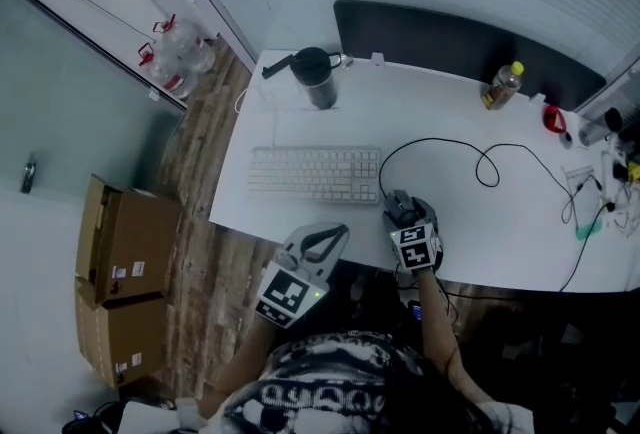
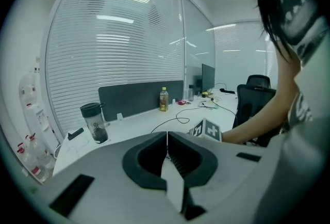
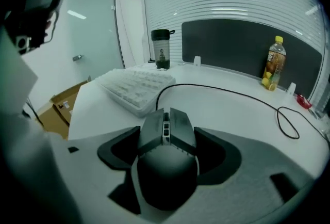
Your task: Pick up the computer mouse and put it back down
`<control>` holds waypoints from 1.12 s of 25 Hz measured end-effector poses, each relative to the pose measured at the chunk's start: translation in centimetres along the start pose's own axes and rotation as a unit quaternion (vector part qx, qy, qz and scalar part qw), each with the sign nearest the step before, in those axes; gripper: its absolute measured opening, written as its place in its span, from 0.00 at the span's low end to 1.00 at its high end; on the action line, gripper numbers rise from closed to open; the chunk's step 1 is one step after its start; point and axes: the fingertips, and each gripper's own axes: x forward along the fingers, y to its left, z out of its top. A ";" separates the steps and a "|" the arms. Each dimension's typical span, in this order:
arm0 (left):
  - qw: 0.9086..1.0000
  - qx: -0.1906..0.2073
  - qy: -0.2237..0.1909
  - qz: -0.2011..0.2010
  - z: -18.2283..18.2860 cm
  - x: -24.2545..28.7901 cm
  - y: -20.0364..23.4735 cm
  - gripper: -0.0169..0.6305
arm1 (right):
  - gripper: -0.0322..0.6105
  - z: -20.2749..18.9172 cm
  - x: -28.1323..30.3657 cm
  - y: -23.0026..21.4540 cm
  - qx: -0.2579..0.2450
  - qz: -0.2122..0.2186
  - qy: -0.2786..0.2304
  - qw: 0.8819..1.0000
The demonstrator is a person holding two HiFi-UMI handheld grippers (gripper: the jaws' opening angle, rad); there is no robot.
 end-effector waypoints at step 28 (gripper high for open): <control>0.967 0.083 -0.019 -0.241 0.4 4.5 3.9 0.03 | 0.52 7.4 -13.0 -1.8 0.142 -0.164 -0.112 0.970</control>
